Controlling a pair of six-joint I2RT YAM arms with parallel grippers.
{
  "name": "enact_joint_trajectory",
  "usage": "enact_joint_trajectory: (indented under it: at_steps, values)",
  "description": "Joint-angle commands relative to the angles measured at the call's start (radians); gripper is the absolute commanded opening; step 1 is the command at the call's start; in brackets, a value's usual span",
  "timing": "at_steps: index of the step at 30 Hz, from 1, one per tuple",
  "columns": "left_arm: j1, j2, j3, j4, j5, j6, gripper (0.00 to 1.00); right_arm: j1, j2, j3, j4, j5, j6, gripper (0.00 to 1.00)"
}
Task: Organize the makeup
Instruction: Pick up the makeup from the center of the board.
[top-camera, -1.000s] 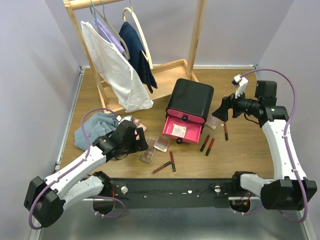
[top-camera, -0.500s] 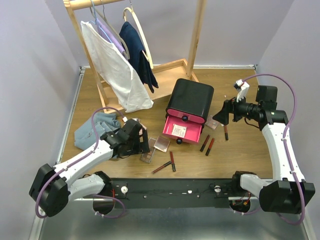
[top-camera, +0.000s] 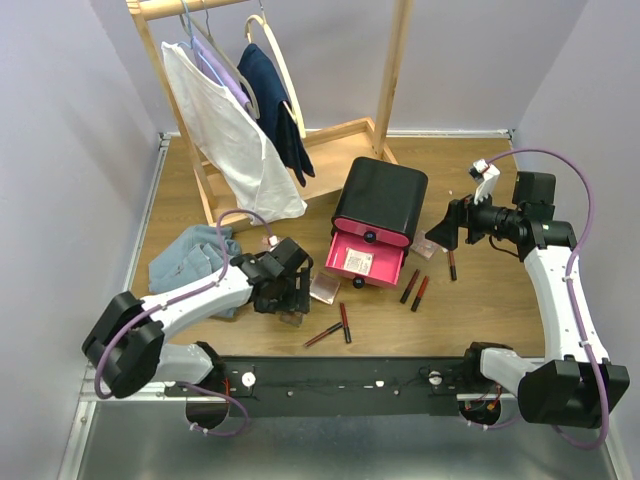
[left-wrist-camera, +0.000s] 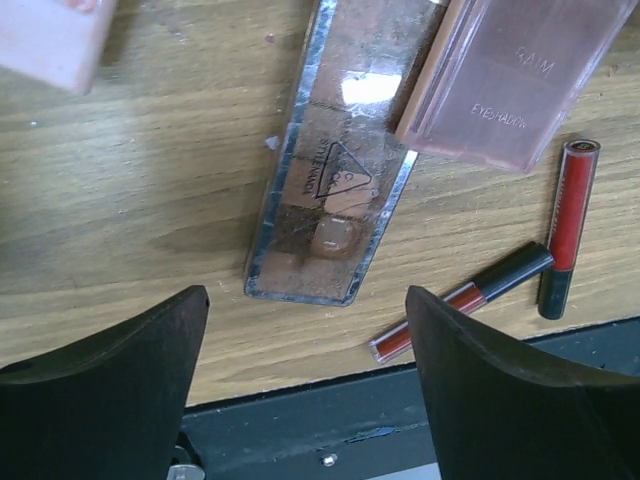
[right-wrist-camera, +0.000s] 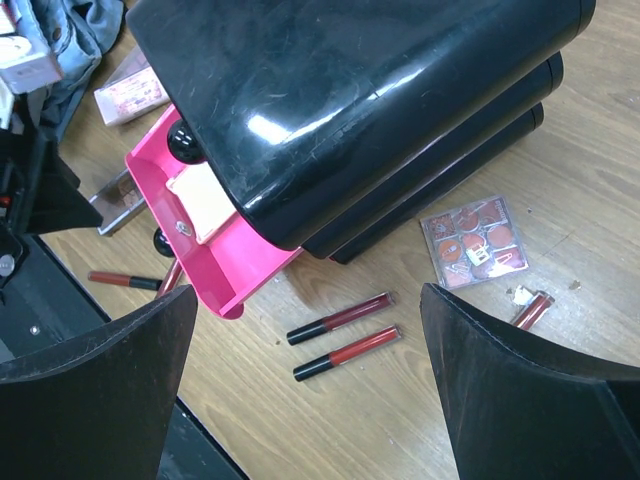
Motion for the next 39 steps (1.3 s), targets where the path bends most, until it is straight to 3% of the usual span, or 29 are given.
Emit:
enact_joint_trajectory:
  at_steps: [1,11,22,31,35,39]
  values:
    - [-0.032,0.077,0.075,0.007,-0.025,0.06,0.87,-0.01,-0.005,-0.017,0.014,-0.026,0.007,1.0]
    - [-0.092,0.267,0.157,-0.045,-0.112,0.113,0.86,-0.011,0.001,-0.014,0.017,-0.025,0.007,1.0]
    - [-0.104,0.333,0.152,-0.019,-0.132,0.13,0.81,-0.015,0.032,0.002,0.02,-0.034,0.01,1.0]
    - [-0.104,0.356,0.097,0.019,-0.117,0.103,0.58,-0.015,0.037,0.002,0.024,-0.039,0.007,1.0]
    - [-0.104,0.337,0.083,0.025,-0.12,0.092,0.41,-0.015,0.037,0.002,0.02,-0.04,0.007,1.0]
    - [-0.104,0.284,0.072,0.028,-0.132,0.078,0.33,-0.015,0.035,0.002,0.019,-0.04,0.004,1.0]
